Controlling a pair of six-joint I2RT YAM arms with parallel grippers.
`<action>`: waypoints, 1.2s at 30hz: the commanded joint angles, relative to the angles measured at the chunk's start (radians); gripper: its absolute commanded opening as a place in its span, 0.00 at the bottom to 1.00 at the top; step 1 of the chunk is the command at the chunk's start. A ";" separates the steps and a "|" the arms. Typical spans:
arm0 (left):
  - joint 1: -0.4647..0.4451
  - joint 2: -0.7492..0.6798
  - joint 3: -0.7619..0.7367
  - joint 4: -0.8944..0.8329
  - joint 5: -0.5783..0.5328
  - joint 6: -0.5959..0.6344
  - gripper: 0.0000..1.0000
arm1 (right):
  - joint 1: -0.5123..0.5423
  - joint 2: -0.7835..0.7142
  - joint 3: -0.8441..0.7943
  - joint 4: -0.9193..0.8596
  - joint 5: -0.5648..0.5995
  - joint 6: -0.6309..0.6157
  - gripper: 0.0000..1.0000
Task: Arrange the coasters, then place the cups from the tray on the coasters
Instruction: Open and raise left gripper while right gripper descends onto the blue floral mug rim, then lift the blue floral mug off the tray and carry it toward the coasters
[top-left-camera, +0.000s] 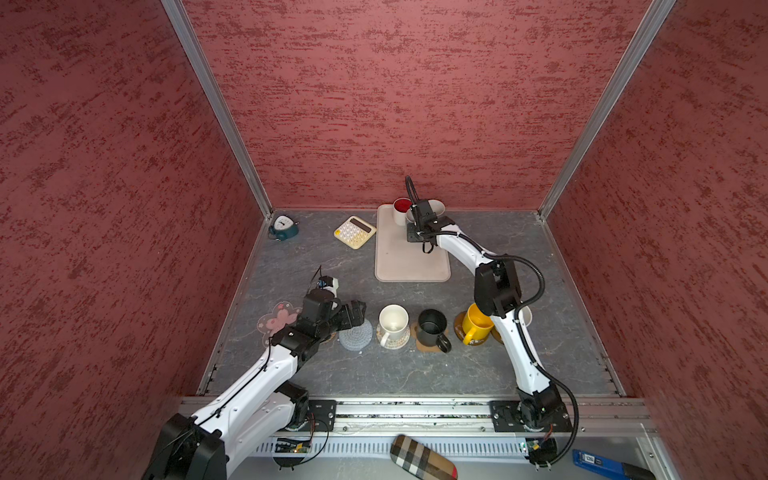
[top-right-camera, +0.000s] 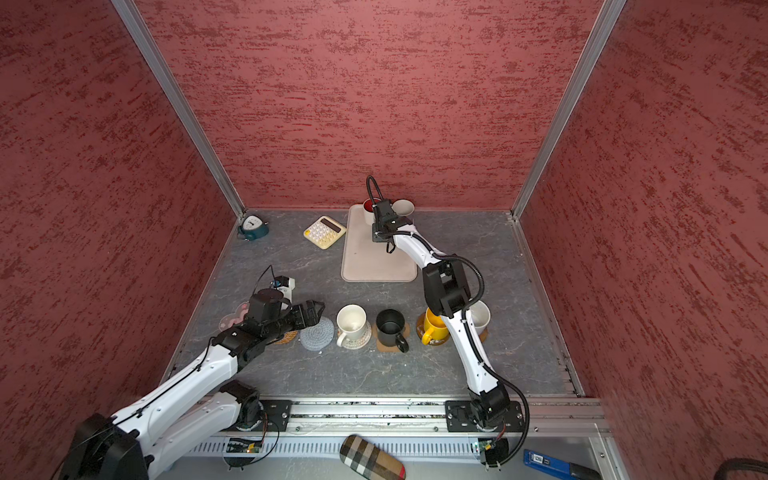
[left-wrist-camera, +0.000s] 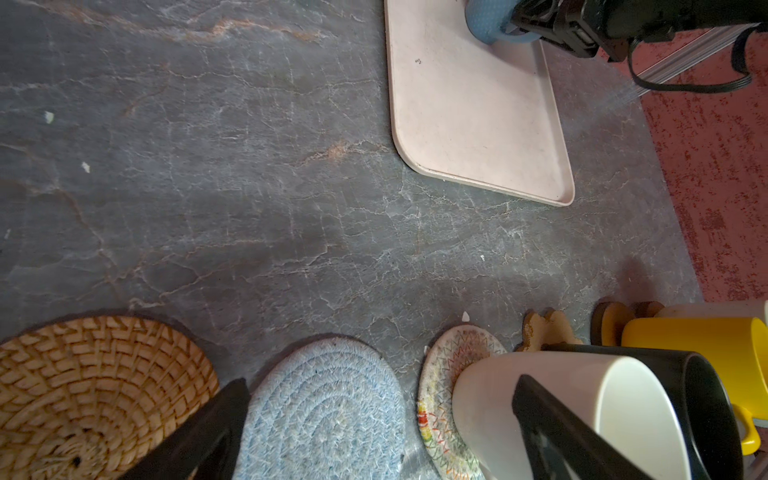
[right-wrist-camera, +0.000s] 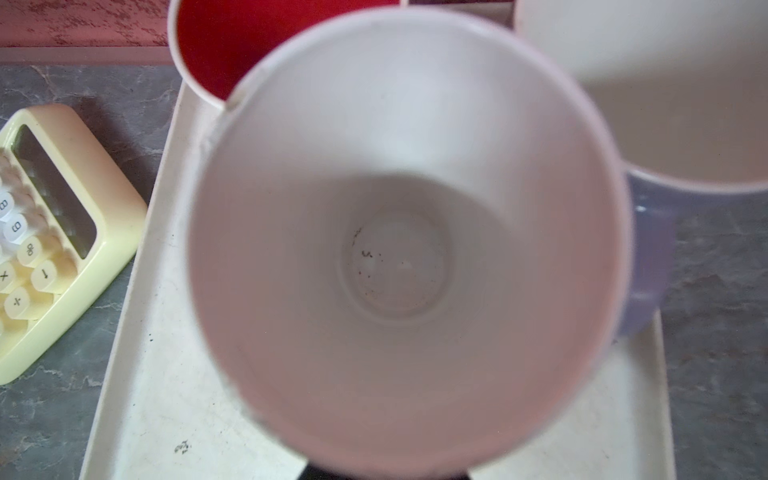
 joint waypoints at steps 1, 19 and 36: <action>0.005 -0.035 0.001 -0.013 0.015 -0.007 0.99 | 0.002 -0.008 0.034 -0.003 -0.007 -0.012 0.14; 0.007 -0.231 0.103 -0.233 -0.050 -0.026 0.99 | 0.090 -0.174 -0.083 0.027 0.010 -0.119 0.00; 0.148 -0.239 0.364 -0.413 -0.034 0.011 1.00 | 0.264 -0.454 -0.399 0.138 -0.097 -0.160 0.00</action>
